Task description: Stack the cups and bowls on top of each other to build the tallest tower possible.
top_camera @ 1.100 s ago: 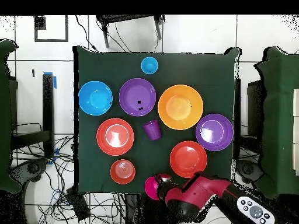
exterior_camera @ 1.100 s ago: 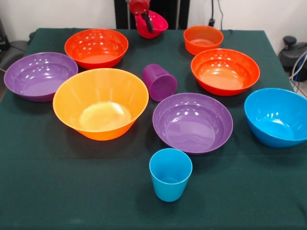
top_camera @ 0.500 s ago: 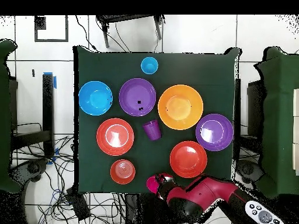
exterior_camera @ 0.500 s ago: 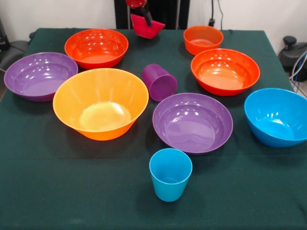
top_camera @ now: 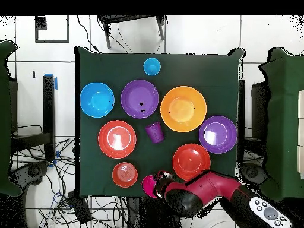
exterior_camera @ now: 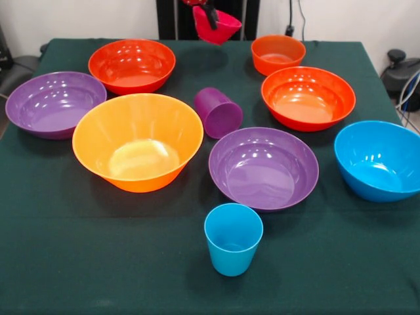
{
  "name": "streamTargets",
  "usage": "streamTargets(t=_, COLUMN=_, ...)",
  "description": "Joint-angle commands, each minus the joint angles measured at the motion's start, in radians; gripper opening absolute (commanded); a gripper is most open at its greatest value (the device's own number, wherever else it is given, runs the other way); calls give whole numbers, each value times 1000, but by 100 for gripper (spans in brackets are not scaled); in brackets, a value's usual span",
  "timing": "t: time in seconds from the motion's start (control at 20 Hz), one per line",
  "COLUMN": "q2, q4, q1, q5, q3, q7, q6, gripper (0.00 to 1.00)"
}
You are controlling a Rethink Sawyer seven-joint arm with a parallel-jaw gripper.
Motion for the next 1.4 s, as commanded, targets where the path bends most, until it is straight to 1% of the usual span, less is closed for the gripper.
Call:
streamTargets(t=0.05, q2=37, q4=-143, q1=91, q5=137, q3=91, q7=-85, q6=189, gripper=0)
streamTargets(t=0.25, q2=42, q4=-204, q1=108, q5=215, q3=115, q7=-108, q6=262, gripper=0)
streamTargets(t=0.45, q2=60, q4=-272, q1=130, q5=267, q3=123, q7=-118, q6=319, gripper=0)
streamTargets(t=0.6, q2=94, q4=-331, q1=145, q5=295, q3=121, q7=-146, q6=366, gripper=0)
streamTargets(t=0.75, q2=128, q4=-422, q1=180, q5=330, q3=114, q7=-169, q6=431, gripper=0)
streamTargets(t=0.9, q2=145, q4=-484, q1=208, q5=381, q3=115, q7=-162, q6=498, gripper=0)
streamTargets(t=1.1, q2=154, q4=-530, q1=215, q5=447, q3=128, q7=-170, q6=595, gripper=0)
streamTargets(t=1.25, q2=161, q4=-557, q1=225, q5=473, q3=119, q7=-175, q6=673, gripper=0)
streamTargets(t=1.4, q2=182, q4=-575, q1=218, q5=509, q3=129, q7=-186, q6=729, gripper=0)
